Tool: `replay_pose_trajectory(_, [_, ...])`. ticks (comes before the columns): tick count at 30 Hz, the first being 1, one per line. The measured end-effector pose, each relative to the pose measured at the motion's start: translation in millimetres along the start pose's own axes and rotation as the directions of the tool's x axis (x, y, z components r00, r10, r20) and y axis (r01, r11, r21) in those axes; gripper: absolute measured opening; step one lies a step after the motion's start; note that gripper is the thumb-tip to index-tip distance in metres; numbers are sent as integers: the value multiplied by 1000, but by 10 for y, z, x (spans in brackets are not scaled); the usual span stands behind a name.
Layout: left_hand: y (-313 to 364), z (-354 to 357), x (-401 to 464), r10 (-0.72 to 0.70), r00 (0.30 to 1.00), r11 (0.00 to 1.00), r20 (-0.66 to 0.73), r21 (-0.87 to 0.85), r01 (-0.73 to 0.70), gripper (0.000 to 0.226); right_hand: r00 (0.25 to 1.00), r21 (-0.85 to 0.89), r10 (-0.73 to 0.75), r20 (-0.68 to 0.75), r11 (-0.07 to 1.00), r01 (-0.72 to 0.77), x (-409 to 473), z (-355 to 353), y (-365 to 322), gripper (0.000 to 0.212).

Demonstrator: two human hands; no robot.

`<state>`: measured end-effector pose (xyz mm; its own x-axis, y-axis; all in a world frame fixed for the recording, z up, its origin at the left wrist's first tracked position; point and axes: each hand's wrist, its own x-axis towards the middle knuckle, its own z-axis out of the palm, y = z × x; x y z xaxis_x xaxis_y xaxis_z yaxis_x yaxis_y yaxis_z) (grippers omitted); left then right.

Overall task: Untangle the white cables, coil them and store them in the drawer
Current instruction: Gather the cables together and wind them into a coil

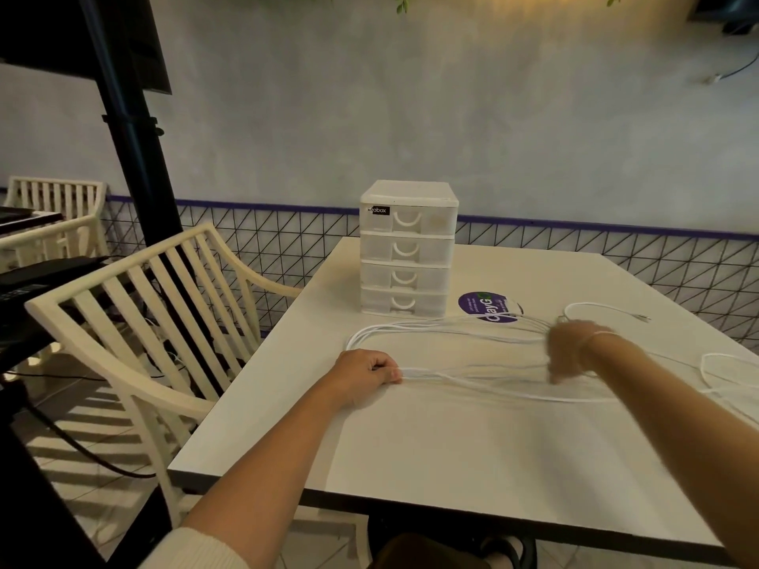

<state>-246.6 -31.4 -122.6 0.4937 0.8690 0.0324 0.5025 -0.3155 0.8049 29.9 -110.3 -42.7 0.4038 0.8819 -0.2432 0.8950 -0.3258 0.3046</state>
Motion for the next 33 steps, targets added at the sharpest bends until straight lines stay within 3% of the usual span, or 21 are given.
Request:
replay_pose_trajectory(3, [4, 10, -7, 1, 1000, 1000, -9, -13, -1, 15, 917, 233, -312, -248, 900, 369, -140, -161, -708, 40])
replay_pose_trajectory(5, [2, 14, -12, 7, 1000, 1000, -18, -19, -7, 13, 868, 240, -425, -256, 842, 483, -247, -194, -1150, 37])
replay_pose_trajectory(8, [-6, 8, -13, 6, 1000, 999, -8, -50, -6, 12, 889, 329, -426, -166, 826, 457, -218, -155, -1410, 32])
replay_pose_trajectory(16, [-22, -3, -3, 6, 1000, 999, 24, -45, -5, 12, 874, 478, -485, -26, 762, 437, -102, -139, -1249, 23])
replay_pose_trajectory(25, [-13, -14, 1, 7, 1000, 1000, 14, -18, -7, 12, 894, 502, -446, -35, 766, 401, -118, -99, -1227, 26])
replay_pose_trajectory(29, [-7, -13, 11, 4, 1000, 1000, -6, 4, -4, 12, 866, 532, -498, -41, 723, 441, -164, -46, -1164, 22])
replay_pose_trajectory(33, [15, -15, -6, 5, 1000, 1000, 3, 8, -5, 11, 869, 472, -481, -115, 743, 474, -172, -25, -1167, 18])
